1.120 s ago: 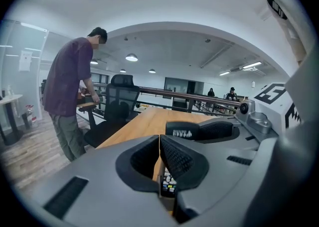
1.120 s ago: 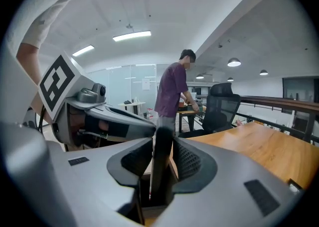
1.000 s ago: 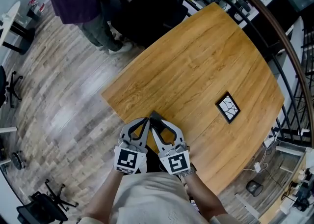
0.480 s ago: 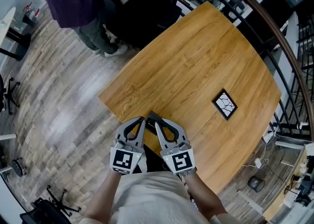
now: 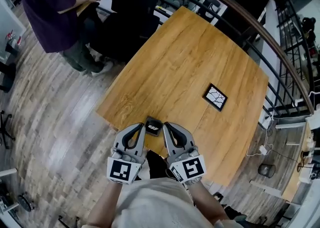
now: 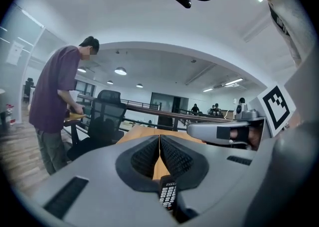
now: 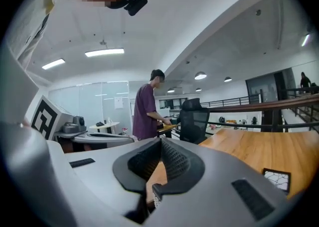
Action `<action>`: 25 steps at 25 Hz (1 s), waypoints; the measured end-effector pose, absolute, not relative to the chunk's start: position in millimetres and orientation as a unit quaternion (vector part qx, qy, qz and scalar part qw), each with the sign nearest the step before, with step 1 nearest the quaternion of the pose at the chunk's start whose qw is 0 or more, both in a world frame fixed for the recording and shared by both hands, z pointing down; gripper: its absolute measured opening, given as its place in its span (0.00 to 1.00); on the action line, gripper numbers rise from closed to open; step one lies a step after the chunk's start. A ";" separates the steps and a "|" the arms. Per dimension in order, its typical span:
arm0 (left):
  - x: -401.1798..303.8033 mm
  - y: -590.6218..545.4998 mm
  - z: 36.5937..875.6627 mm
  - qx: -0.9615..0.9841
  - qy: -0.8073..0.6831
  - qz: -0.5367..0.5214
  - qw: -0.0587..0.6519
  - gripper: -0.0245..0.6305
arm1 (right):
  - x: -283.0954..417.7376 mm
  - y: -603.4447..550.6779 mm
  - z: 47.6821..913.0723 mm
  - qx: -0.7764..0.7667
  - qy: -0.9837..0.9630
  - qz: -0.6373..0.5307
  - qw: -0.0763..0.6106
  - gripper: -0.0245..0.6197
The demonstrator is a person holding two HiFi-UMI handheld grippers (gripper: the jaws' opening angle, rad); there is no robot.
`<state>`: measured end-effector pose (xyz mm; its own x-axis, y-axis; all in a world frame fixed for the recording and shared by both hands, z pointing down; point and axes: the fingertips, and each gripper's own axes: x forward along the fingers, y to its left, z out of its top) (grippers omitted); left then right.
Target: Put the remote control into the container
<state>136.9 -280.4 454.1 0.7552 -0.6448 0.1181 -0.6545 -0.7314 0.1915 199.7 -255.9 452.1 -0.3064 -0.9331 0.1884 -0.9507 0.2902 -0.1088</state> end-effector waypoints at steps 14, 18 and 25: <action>44.7 -209.1 401.7 0.958 -0.272 0.030 0.089 0.06 | 97.9 -183.6 397.3 0.638 -0.764 0.092 0.029 0.07; 30.8 -183.8 395.6 0.966 -0.242 0.032 0.080 0.06 | 71.7 -164.4 388.5 0.620 -0.777 0.104 0.013 0.07; 27.0 -159.4 387.0 0.975 -0.202 0.046 0.086 0.06 | 69.6 -140.4 378.9 0.644 -0.758 0.096 0.035 0.07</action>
<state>27.0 -159.4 387.0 0.9144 -0.3851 0.1248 -0.4010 -0.9039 0.1488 69.6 -140.4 378.9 -0.1692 -0.9695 0.1774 -0.9831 0.1531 -0.1007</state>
